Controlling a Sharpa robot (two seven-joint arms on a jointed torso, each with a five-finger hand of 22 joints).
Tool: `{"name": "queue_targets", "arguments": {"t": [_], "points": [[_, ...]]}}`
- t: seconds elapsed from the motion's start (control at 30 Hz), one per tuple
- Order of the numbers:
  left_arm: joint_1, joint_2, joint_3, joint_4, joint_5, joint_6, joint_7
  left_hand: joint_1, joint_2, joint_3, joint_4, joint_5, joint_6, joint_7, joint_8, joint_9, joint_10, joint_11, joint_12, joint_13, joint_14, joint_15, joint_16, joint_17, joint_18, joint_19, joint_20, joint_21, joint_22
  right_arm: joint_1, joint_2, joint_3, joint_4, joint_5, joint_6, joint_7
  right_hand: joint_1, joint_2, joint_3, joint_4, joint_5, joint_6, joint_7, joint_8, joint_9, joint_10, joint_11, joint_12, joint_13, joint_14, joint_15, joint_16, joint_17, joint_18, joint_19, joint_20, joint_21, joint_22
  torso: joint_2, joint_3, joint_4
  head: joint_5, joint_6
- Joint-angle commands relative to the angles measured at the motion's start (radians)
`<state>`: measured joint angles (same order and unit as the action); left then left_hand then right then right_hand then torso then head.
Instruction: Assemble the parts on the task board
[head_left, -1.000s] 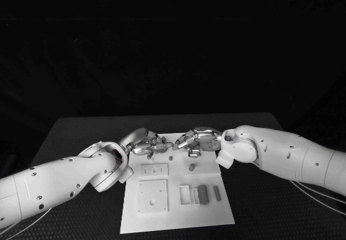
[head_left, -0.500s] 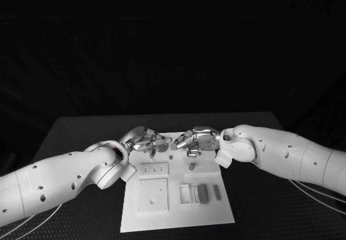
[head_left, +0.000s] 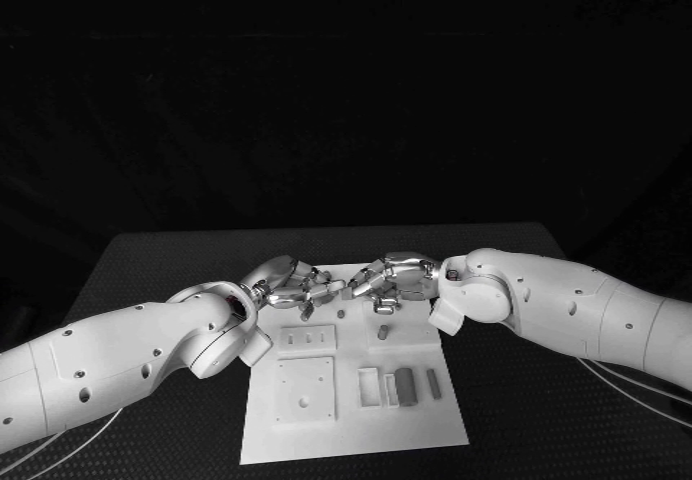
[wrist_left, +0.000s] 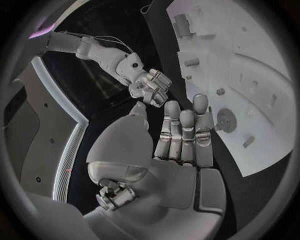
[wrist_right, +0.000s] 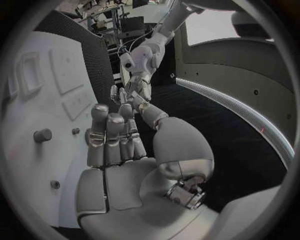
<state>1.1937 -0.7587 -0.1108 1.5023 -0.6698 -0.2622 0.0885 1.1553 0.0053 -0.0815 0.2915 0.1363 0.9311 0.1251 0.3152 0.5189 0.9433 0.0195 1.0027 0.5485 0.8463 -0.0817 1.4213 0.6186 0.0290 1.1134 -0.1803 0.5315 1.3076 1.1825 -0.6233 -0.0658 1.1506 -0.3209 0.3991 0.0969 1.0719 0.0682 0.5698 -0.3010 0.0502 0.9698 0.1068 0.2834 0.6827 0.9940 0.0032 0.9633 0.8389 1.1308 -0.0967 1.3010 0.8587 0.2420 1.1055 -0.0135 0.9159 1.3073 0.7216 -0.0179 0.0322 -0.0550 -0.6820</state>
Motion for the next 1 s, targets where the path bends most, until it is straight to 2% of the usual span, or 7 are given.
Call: {"name": "queue_targets", "arguments": {"t": [0.03,0.43,0.63,0.67,0.7,0.77,1.0], "points": [[0.002,0.003,0.001,0.002,-0.017,0.037,0.006,0.005,-0.001,-0.007,0.002,-0.003,0.006,0.000,0.000,0.001,-0.001,-0.003,0.005,0.001,0.001,-0.003,0.004,0.001,0.046,0.005,-0.001,0.005,0.021,-0.001,0.002,0.000,-0.001,-0.010,0.004,0.011,0.009,-0.003,0.000,0.008,0.004,0.008,0.004,0.003,0.015,0.005,0.000,0.003,0.001,0.001,-0.006,0.005,0.001,0.020,0.001,-0.005,0.007,0.022,0.000,-0.0001,-0.0001,-0.001,-0.001],[0.002,0.007,0.001,0.004,-0.019,0.049,0.010,0.024,0.000,-0.016,0.001,-0.006,0.010,-0.002,-0.001,0.003,0.001,-0.004,0.005,0.001,0.003,-0.004,0.005,0.002,0.046,0.008,-0.003,0.006,0.021,-0.001,0.011,0.000,-0.001,-0.027,-0.002,0.009,0.009,-0.003,0.000,0.008,0.004,0.008,0.004,0.003,0.016,0.005,-0.001,0.003,0.000,0.001,-0.007,0.005,0.002,0.020,0.001,-0.005,0.007,0.021,0.000,-0.0001,0.0007,0.000,-0.003],[0.002,0.007,0.001,0.004,-0.021,0.060,0.009,0.061,0.012,-0.027,0.000,-0.003,0.015,-0.003,-0.001,0.005,0.004,-0.006,0.005,0.002,0.004,-0.006,0.005,0.003,0.045,0.009,-0.004,0.008,0.021,-0.001,0.012,0.000,-0.001,-0.030,-0.003,0.009,0.009,-0.003,0.000,0.008,0.004,0.008,0.004,0.003,0.017,0.005,-0.001,0.003,0.000,0.002,-0.007,0.005,0.002,0.020,0.001,-0.005,0.007,0.021,0.000,-0.0003,0.0004,-0.001,-0.004],[0.002,0.007,0.001,0.004,-0.021,0.062,0.008,0.082,0.006,-0.015,0.002,-0.008,0.016,-0.003,-0.001,0.006,0.005,-0.006,0.004,0.001,0.005,-0.006,0.005,0.003,0.045,0.011,-0.004,0.009,0.021,-0.001,0.012,0.000,-0.001,-0.030,-0.003,0.009,0.009,-0.003,0.000,0.008,0.004,0.008,0.004,0.003,0.017,0.005,-0.001,0.003,0.000,0.002,-0.007,0.005,0.002,0.020,0.001,-0.005,0.007,0.021,0.000,-0.0002,0.0003,-0.001,-0.005],[0.002,0.007,0.001,0.004,-0.020,0.064,0.008,0.094,-0.008,0.032,0.002,-0.053,0.017,-0.001,-0.002,0.007,0.006,-0.006,0.003,0.001,0.006,-0.005,0.004,0.003,0.043,0.014,-0.003,0.008,0.019,-0.001,0.012,0.000,-0.001,-0.031,-0.003,0.009,0.009,-0.003,0.000,0.008,0.004,0.008,0.004,0.003,0.017,0.005,-0.001,0.003,0.000,0.002,-0.007,0.005,0.002,0.020,0.001,-0.005,0.007,0.021,0.000,-0.0001,0.0003,-0.001,-0.005],[0.002,0.007,0.001,0.004,-0.008,0.067,0.007,0.100,-0.017,0.062,0.001,-0.057,0.018,-0.002,-0.003,0.008,0.007,-0.005,0.002,0.001,0.006,-0.005,0.004,0.003,0.041,0.014,-0.002,0.006,0.019,-0.001,0.012,0.000,-0.001,-0.031,-0.003,0.009,0.009,-0.003,0.000,0.008,0.004,0.008,0.004,0.003,0.017,0.006,-0.001,0.003,0.000,0.002,-0.007,0.005,0.002,0.020,0.001,-0.005,0.007,0.021,0.000,0.0000,0.0002,-0.002,-0.006],[0.002,0.010,0.001,0.001,0.016,0.073,0.005,0.119,-0.023,0.086,-0.002,-0.050,0.026,-0.005,0.000,0.011,0.009,-0.007,0.003,0.002,0.007,-0.006,0.006,0.005,0.041,0.014,-0.004,0.008,0.021,-0.001,0.014,0.000,0.000,-0.031,-0.004,0.009,0.010,-0.003,0.000,0.008,0.004,0.008,0.004,0.003,0.018,0.006,-0.001,0.003,0.000,0.002,-0.007,0.005,0.002,0.020,0.001,-0.005,0.008,0.021,0.000,0.0002,0.0002,-0.002,-0.007]]}}
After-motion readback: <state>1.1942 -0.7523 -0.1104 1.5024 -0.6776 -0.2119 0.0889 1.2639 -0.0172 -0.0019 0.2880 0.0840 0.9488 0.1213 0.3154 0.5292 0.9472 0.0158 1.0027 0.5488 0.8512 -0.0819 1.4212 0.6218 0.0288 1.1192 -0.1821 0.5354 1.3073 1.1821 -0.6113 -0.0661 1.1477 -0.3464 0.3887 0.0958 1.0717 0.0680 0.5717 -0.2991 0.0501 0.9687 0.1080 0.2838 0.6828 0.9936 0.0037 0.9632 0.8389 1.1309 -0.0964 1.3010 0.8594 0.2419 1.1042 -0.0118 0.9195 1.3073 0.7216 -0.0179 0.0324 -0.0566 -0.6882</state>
